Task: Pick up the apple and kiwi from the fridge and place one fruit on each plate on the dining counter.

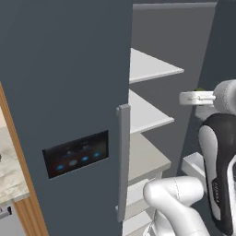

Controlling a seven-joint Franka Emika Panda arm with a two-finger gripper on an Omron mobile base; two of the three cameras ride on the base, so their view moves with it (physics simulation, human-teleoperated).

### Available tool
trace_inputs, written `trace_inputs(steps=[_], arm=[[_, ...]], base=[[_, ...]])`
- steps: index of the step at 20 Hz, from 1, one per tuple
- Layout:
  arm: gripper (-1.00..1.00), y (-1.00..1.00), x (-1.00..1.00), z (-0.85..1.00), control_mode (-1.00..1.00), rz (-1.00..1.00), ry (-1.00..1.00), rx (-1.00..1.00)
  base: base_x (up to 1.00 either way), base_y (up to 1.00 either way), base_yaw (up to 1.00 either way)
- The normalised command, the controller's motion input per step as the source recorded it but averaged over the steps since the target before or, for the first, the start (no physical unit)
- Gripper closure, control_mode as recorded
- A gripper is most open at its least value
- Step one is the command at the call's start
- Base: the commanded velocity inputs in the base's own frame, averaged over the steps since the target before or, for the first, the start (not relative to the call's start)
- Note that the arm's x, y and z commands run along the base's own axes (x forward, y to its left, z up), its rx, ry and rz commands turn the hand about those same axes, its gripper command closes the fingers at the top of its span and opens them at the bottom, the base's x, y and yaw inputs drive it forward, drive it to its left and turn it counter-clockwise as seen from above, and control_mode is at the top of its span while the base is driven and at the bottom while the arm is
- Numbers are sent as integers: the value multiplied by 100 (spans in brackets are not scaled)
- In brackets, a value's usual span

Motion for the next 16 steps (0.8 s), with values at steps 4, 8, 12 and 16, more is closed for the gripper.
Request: trace_inputs(steps=[4, 8, 12, 16], arm=[[100, 17, -88, -13, -100, 0, -2, -7], [100, 21, -68, -21, -100, 0, -6, -8], [100, 4, -74, -24, -100, 0, -1, -1], [100, 0, -83, -1, -100, 0, -1, 0]], base=[[0, 0, 0], [0, 0, 0], [0, 0, 0], [0, 0, 0]])
